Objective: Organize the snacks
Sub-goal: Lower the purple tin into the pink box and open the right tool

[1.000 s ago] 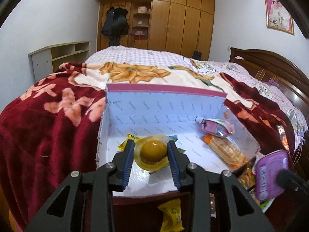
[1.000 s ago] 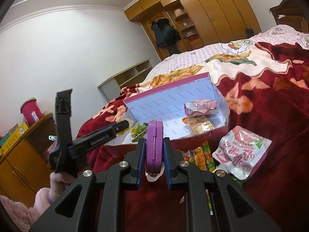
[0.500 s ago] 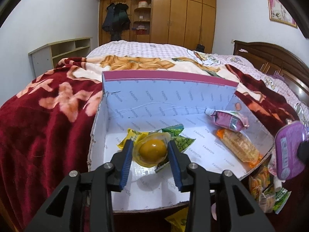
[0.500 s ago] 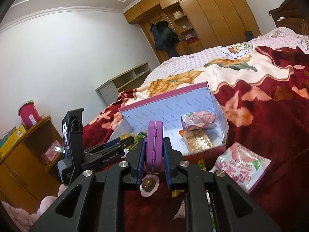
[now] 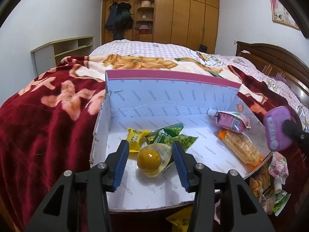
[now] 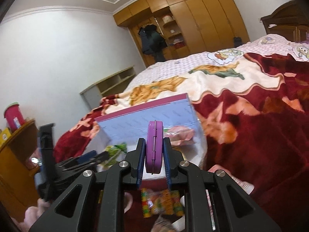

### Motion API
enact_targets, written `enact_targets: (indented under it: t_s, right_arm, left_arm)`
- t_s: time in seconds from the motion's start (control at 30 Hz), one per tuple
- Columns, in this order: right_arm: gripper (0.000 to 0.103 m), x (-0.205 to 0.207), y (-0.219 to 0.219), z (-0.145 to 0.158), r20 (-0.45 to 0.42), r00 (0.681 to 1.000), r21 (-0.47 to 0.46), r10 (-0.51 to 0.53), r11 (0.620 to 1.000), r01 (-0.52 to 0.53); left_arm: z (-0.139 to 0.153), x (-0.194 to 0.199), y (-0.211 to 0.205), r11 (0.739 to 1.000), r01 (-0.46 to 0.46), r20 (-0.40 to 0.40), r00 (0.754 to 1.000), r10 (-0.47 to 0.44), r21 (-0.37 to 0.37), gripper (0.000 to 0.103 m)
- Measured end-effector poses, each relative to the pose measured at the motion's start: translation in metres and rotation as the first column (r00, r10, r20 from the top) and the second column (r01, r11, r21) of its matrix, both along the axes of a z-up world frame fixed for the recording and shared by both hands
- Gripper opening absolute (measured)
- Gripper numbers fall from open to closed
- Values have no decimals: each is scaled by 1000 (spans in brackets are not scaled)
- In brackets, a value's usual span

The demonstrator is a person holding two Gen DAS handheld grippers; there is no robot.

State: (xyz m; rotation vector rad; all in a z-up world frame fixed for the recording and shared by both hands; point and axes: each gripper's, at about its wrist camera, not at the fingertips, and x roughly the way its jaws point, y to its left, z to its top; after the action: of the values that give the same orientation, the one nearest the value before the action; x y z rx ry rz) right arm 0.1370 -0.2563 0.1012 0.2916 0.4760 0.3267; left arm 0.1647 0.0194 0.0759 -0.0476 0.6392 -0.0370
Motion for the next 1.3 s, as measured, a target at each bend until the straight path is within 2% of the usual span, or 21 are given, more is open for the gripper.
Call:
enact_targets:
  t_s: [0.4, 0.67, 0.8, 1.0, 1.13, 1.3]
  right_arm:
    - [19, 34, 0, -20, -87, 994, -79, -59, 996, 52]
    - [21, 36, -4, -22, -111, 992, -54, -62, 997, 56]
    - [32, 38, -10, -23, -129, 989, -22, -66, 998, 64]
    - [33, 36, -10, -21, -125, 989, -38, -83, 996, 79]
    - [48, 31, -7, -17, -104, 990, -60, -97, 994, 91]
    - [51, 24, -8, -11, -82, 991, -66, -104, 993, 99]
  left_arm:
    - [7, -9, 1, 1000, 0, 12, 1000, 1, -17, 49]
    - [12, -17, -2, 1000, 9, 19, 1000, -8, -24, 49]
    - [16, -22, -3, 999, 13, 22, 1000, -12, -33, 49]
    - [23, -33, -4, 999, 12, 39, 999, -10, -37, 49]
    - [27, -38, -4, 999, 16, 42, 999, -14, -46, 49]
    - [29, -46, -6, 999, 18, 48, 999, -16, -42, 49]
